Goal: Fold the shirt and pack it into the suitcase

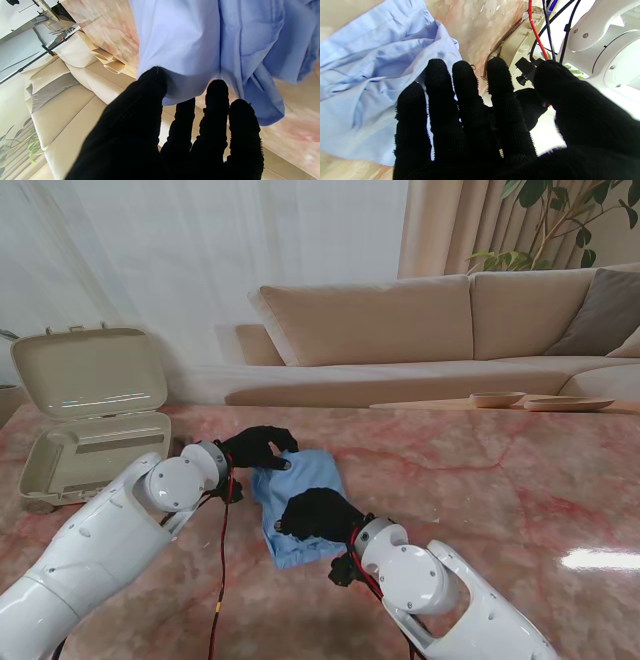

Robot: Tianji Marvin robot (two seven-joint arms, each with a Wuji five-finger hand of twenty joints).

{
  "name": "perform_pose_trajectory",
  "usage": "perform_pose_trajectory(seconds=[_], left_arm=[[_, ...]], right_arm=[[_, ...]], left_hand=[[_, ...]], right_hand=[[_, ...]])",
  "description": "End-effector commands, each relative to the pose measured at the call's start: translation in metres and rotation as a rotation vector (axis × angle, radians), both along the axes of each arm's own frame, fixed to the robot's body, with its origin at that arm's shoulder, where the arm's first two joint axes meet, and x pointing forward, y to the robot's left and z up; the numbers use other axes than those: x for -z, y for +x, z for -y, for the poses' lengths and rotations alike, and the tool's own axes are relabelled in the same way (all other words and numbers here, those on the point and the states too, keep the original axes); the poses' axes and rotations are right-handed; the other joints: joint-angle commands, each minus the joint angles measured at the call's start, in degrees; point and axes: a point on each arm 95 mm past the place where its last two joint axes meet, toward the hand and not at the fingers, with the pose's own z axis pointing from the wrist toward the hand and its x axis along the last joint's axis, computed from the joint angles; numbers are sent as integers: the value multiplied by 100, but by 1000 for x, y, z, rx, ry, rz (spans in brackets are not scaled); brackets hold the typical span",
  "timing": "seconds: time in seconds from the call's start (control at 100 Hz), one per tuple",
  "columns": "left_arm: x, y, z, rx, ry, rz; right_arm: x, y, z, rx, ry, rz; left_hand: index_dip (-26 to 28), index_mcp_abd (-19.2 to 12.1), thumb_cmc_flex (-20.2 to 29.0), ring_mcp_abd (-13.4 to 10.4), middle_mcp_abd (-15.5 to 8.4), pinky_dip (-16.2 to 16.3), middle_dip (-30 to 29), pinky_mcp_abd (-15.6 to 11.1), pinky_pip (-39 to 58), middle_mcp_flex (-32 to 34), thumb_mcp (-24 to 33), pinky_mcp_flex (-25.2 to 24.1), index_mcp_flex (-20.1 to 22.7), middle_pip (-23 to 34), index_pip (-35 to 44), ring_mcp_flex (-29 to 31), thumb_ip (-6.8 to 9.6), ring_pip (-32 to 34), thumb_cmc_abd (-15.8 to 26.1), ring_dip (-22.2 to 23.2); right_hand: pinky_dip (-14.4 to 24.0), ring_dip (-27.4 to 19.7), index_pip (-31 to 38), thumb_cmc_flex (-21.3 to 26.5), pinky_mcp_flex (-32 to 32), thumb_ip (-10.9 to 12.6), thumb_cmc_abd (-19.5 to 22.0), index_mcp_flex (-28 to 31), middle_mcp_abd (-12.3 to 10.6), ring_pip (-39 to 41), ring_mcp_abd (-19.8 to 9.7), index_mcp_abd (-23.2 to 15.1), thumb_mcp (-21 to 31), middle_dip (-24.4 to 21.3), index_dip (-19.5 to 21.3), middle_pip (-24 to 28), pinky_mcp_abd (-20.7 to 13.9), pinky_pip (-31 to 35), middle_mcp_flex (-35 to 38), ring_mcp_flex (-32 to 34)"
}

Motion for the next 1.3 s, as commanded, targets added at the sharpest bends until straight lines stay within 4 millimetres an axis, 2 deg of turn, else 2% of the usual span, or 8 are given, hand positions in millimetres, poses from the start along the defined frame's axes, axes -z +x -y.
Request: perform_pose_trajectory(seconds=[0.0, 0.07, 0.15, 0.71, 0.92, 1.05, 1.18, 1.29], left_arm=[[6, 1, 1, -9, 10, -4], [9, 4, -1, -24, 22, 2], [13, 6, -4, -35, 38, -3], [39, 7, -19, -22, 119, -118], [46, 6, -21, -23, 129, -138], [45, 5, -22, -35, 110, -142], [35, 4, -21, -44, 92, -127], [23, 2, -21, -50, 80, -105]], right_arm=[[8, -4, -2, -13, 1, -30], [10, -5, -3, -19, 4, -35], [12, -6, -4, -29, 6, -39], [36, -1, -5, -86, -22, -105], [43, 3, -1, -87, -45, -123], [37, 3, 1, -84, -41, -101], [24, 1, 4, -74, -27, -51], [12, -2, 8, -62, -5, -12]], left_hand=[[-4, -63, 303, -198, -112, 158, 471, -170, 425, 347, 51, 187, 188, 31, 250, 259, -164, 340, -160, 204], [-104, -4, 504, -158, -103, 235, 867, -276, 679, 759, 327, 545, 291, -260, 379, 706, -198, 393, -179, 923], [-160, 39, 756, -126, -101, 224, 1037, -305, 749, 955, 524, 742, 361, -463, 394, 956, -226, 279, -230, 1154], [-446, 432, 835, -29, 17, 96, 429, -304, 417, 368, 1477, 617, 226, -100, -579, 929, -171, -600, -280, 1342], [-629, 528, 759, -58, 56, 72, 301, -336, 386, 318, 1273, 596, 135, -86, -974, 889, -215, -675, -207, 1317], [-668, 551, 506, -84, 77, 29, 298, -341, 313, 273, 856, 511, 121, -151, -1067, 691, -148, -494, -12, 1128], [-710, 605, -145, -159, 100, -74, -433, -282, 152, 5, 278, 317, 46, 96, -1286, 227, 156, 17, 453, -64], [-784, 695, -293, -100, 150, -141, -537, -230, 17, -115, -52, 158, -52, 1, -1523, 41, 149, -163, 517, -254]], right_hand=[[-58, 22, -39, -206, -72, -54, 1, 126, -50, -17, -139, -117, 11, -67, 77, 8, -77, -102, -78, -45], [-84, 8, -42, -194, -110, -56, 13, 108, -40, -48, -146, -102, 2, -74, 73, -7, -138, -160, -101, -75], [-109, -6, -54, -188, -142, -54, 44, 91, -37, -81, -147, -80, -22, -81, 67, -19, -175, -216, -115, -95], [-159, -63, -79, -149, -174, -23, 83, 135, -6, -175, -146, -34, -68, -114, 68, -37, -210, -300, -92, -83], [-179, -81, -74, -178, -198, -38, 47, 125, -28, -193, -182, -53, -5, -122, 68, -37, -258, -308, -110, -108], [-199, -100, -87, -212, -217, -52, 56, 116, -49, -215, -212, -78, 2, -135, 63, -48, -293, -328, -127, -130], [-214, -120, -111, -239, -220, -54, 87, 107, -67, -244, -236, -87, -11, -151, 63, -68, -306, -336, -153, -149], [-231, -135, -146, -249, -243, -51, 132, 69, -79, -274, -242, -107, -44, -166, 64, -93, -310, -365, -173, -168]])
